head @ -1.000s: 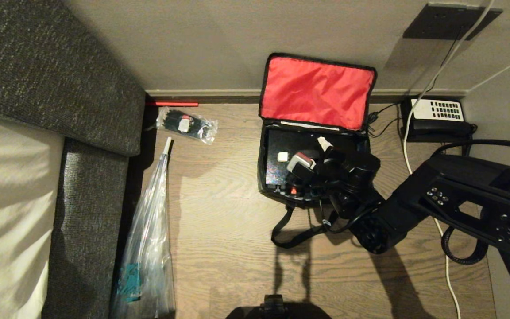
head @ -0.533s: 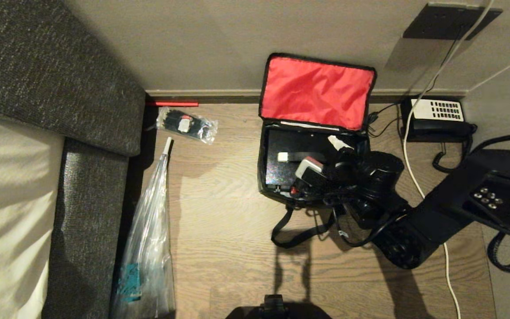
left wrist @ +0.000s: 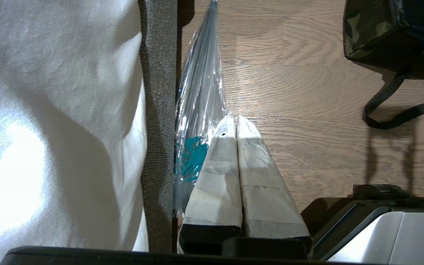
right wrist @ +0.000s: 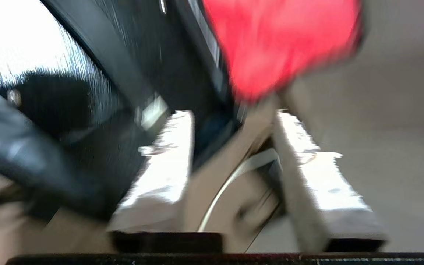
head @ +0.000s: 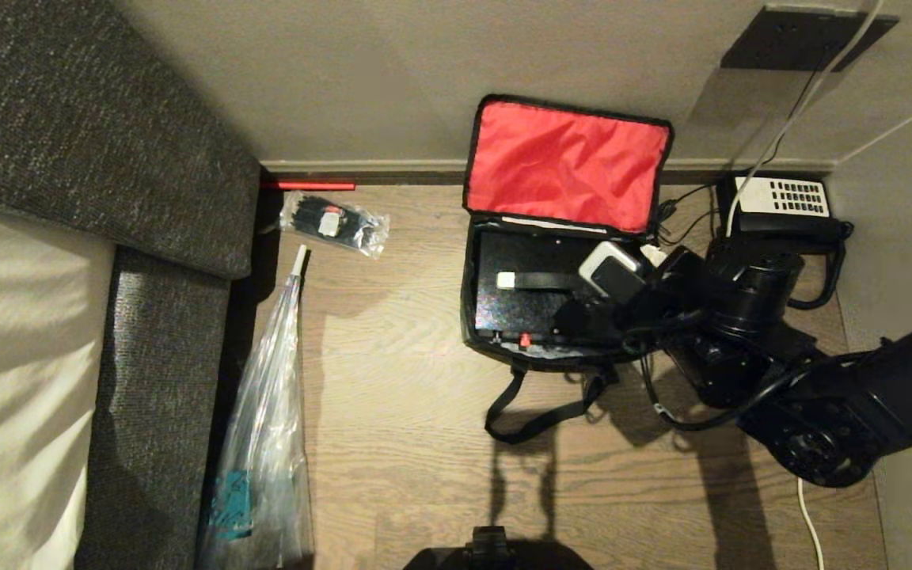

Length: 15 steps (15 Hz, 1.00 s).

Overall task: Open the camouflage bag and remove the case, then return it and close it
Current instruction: Close the top of the storage box

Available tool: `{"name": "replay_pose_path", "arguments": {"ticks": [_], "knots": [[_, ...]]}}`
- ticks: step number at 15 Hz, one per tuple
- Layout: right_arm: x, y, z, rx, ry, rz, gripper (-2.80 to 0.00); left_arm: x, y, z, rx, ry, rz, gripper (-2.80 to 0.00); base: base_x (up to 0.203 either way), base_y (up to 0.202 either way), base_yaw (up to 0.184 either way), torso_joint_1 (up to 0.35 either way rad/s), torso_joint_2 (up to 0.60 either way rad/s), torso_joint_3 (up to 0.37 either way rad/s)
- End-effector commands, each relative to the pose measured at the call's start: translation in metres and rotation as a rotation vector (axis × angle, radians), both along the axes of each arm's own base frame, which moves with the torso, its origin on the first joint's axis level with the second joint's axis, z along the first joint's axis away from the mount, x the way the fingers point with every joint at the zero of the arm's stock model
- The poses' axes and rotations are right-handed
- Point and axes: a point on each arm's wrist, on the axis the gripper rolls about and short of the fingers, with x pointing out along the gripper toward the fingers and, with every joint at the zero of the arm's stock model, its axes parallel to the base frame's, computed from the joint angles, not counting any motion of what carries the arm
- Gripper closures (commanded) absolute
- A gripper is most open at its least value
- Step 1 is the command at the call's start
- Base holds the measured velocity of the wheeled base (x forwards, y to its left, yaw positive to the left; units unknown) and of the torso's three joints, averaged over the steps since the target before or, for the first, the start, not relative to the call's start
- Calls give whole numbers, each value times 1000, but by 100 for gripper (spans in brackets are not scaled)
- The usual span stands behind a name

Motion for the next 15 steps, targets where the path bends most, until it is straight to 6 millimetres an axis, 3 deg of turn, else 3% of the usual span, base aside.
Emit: {"name": "replay_pose_path", "arguments": {"ticks": [1,4,8,11,15], "knots": [[1,-16,3,250,59,-78,0,0,0,0,0,3,0,0,0,0,0,0,0,0],[28,-49,-3,518,152,-258,0,0,0,0,0,3,0,0,0,0,0,0,0,0],[72,-105,6,673,242,-416,0,0,0,0,0,3,0,0,0,0,0,0,0,0],[94,-126,2,917,284,-347,0,0,0,0,0,3,0,0,0,0,0,0,0,0],[102,-162,19,1201,358,-67,0,0,0,0,0,3,0,0,0,0,0,0,0,0]]}}
